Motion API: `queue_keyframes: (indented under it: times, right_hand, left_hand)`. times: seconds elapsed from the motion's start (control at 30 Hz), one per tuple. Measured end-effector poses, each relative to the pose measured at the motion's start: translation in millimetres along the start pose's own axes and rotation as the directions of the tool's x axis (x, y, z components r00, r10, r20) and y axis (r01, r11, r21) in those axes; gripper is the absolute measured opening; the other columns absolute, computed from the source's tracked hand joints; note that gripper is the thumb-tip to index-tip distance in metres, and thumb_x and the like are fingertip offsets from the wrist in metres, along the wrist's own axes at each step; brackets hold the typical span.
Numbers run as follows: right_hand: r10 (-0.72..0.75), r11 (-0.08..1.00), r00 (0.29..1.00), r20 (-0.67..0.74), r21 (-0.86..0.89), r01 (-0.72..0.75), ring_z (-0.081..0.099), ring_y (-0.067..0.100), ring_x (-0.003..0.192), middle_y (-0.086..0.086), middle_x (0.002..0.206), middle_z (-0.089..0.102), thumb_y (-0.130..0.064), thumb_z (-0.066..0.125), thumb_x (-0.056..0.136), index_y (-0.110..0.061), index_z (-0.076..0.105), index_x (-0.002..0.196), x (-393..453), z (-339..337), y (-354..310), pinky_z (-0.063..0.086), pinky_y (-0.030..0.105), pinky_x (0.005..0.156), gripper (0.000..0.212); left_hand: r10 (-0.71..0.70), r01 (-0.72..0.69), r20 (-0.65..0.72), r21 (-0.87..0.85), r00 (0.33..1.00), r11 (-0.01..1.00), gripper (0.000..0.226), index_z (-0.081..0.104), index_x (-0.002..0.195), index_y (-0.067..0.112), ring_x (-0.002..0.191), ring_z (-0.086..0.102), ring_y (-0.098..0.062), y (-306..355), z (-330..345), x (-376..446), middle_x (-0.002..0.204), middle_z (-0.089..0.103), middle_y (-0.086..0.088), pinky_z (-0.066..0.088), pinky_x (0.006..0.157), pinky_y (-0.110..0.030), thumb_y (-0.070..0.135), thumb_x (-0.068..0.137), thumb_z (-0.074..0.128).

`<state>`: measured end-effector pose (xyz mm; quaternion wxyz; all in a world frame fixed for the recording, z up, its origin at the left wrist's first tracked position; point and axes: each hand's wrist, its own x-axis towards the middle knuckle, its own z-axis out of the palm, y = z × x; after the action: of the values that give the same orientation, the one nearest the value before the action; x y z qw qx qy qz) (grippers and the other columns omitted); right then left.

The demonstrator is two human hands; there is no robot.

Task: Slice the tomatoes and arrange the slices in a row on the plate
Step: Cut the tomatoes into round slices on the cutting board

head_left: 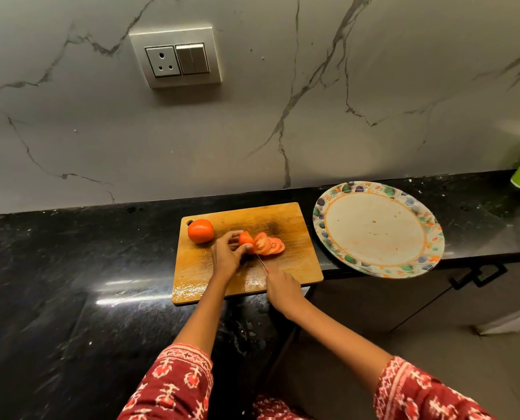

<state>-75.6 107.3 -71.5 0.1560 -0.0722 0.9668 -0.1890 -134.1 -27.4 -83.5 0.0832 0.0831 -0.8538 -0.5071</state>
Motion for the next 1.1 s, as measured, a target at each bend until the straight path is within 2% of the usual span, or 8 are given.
queue_keyframes:
  times: [0.13, 0.3, 0.4, 0.53, 0.7, 0.87, 1.1]
  right_hand:
    - [0.005, 1.000, 1.000, 0.028, -0.005, -0.005, 0.056, 0.035, 0.107, 0.017, 0.115, 0.057, -0.014, 0.028, 0.102, -0.002, 0.044, 0.118, -11, 4, 14, 0.041, 0.037, 0.074, 0.026]
    - [0.042, 0.995, 0.998, 0.056, 0.088, -0.047, 0.056, 0.036, 0.104, 0.019, 0.112, 0.058, -0.018, 0.031, 0.100, -0.001, 0.049, 0.113, -9, -6, 22, 0.037, 0.034, 0.071, 0.028]
    - [0.042, 0.985, 0.999, 0.014, 0.166, -0.044, 0.057, 0.037, 0.101, 0.019, 0.108, 0.060, -0.020, 0.031, 0.100, -0.001, 0.051, 0.112, -10, -11, 24, 0.037, 0.033, 0.070, 0.029]
    - [-0.007, 0.972, 0.993, -0.120, 0.231, 0.035, 0.058, 0.036, 0.095, 0.019, 0.102, 0.061, -0.022, 0.028, 0.102, -0.001, 0.051, 0.108, -9, -18, 12, 0.033, 0.031, 0.067, 0.032]
    - [0.004, 0.975, 0.993, -0.118, 0.221, 0.023, 0.057, 0.037, 0.101, 0.022, 0.109, 0.060, -0.023, 0.029, 0.102, 0.002, 0.050, 0.113, 0, -24, -5, 0.037, 0.034, 0.071, 0.034]
    - [0.060, 0.978, 0.994, -0.093, 0.203, -0.040, 0.056, 0.036, 0.107, 0.021, 0.115, 0.059, -0.023, 0.029, 0.102, 0.000, 0.048, 0.118, 4, -24, -10, 0.041, 0.035, 0.076, 0.034]
    - [0.068, 0.978, 0.992, -0.108, 0.206, -0.045, 0.056, 0.036, 0.107, 0.020, 0.114, 0.059, -0.022, 0.028, 0.102, 0.000, 0.048, 0.118, 2, -18, -11, 0.041, 0.035, 0.077, 0.034]
  left_hand:
    - [-0.051, 0.051, 0.009, -0.027, 0.999, 0.998, 0.036, 0.062, 0.112, 0.004, 0.100, 0.056, -0.014, -2, -6, 3, 0.114, 0.063, -0.013, 0.048, 0.080, -0.025, 0.004, 0.077, 0.070]
    - [-0.047, 0.048, 0.026, -0.053, 0.999, 0.997, 0.036, 0.062, 0.109, 0.006, 0.105, 0.058, -0.021, -4, -4, -2, 0.114, 0.063, -0.012, 0.050, 0.084, -0.029, 0.002, 0.074, 0.072]
    - [-0.041, 0.042, 0.022, -0.064, 0.999, 0.997, 0.038, 0.064, 0.105, 0.007, 0.104, 0.059, -0.020, -4, -3, -4, 0.110, 0.065, -0.011, 0.050, 0.085, -0.030, 0.002, 0.070, 0.075]
    - [-0.021, 0.022, 0.028, -0.066, 0.999, 0.998, 0.040, 0.065, 0.105, 0.006, 0.098, 0.057, -0.014, 1, -1, -8, 0.106, 0.065, -0.006, 0.045, 0.076, -0.013, 0.002, 0.067, 0.077]
    - [-0.016, 0.016, 0.003, -0.077, 1.000, 0.997, 0.041, 0.067, 0.105, 0.005, 0.100, 0.061, -0.020, 1, 2, -8, 0.106, 0.067, -0.010, 0.046, 0.085, -0.026, 0.003, 0.066, 0.078]
    - [-0.016, 0.016, -0.004, -0.085, 1.000, 0.996, 0.041, 0.066, 0.108, 0.003, 0.103, 0.059, -0.020, 4, 3, -9, 0.109, 0.066, -0.013, 0.046, 0.087, -0.027, 0.002, 0.068, 0.076]
    - [-0.021, 0.020, -0.016, -0.096, 1.000, 0.995, 0.038, 0.066, 0.107, 0.003, 0.101, 0.060, -0.021, 3, 3, -8, 0.108, 0.066, -0.013, 0.047, 0.085, -0.027, 0.000, 0.070, 0.075]
